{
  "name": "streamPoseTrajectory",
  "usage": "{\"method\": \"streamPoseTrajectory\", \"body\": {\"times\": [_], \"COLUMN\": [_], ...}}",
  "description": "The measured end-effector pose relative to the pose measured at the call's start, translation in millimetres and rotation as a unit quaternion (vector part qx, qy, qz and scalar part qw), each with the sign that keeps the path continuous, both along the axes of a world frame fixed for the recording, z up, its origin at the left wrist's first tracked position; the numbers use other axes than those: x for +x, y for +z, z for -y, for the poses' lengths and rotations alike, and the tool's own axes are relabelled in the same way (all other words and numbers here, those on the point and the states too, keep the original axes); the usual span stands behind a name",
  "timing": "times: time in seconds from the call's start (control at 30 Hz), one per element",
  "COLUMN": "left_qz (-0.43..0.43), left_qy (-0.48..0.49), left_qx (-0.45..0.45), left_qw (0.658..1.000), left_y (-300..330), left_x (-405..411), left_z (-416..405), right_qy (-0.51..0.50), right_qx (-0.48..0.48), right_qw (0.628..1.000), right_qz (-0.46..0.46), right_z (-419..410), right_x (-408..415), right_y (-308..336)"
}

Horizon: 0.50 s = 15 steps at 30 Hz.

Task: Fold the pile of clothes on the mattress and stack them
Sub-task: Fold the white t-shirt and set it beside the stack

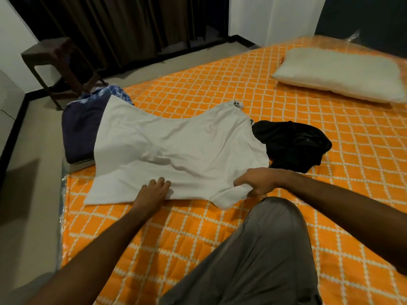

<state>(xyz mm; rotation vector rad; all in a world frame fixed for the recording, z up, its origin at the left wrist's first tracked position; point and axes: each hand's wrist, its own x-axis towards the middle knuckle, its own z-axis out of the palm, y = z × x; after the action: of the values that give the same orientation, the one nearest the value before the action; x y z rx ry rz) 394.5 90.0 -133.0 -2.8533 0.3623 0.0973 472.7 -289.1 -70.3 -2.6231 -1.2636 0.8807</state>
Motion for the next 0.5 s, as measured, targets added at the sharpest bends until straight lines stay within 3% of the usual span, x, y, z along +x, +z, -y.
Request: {"method": "streamPoseTrajectory", "body": {"times": [0.13, 0.2, 0.27, 0.37, 0.5], "left_qz": [0.017, 0.013, 0.011, 0.003, -0.024], "left_qy": [0.051, 0.060, 0.075, 0.094, 0.101], "left_qx": [-0.002, 0.007, 0.013, 0.016, 0.005], "left_qw": [0.999, 0.998, 0.997, 0.995, 0.995], "left_y": [-4.0, -6.6, -5.2, -6.2, -4.3], "left_x": [-0.9, -0.4, -1.8, -2.9, -5.8], "left_z": [-25.0, -37.1, -47.2, -63.4, -77.1], "right_qy": [-0.014, 0.017, 0.052, 0.029, -0.033], "right_qx": [-0.043, -0.088, -0.016, 0.080, 0.052], "right_qw": [0.996, 0.996, 0.998, 0.993, 0.980], "right_qz": [-0.070, -0.011, 0.040, -0.087, -0.190], "right_z": [11.1, 8.4, 3.0, -11.9, -24.0], "right_x": [-0.6, -3.4, -8.4, -19.1, -20.5], "right_y": [4.0, -0.8, -11.3, -21.7, -35.9]}}
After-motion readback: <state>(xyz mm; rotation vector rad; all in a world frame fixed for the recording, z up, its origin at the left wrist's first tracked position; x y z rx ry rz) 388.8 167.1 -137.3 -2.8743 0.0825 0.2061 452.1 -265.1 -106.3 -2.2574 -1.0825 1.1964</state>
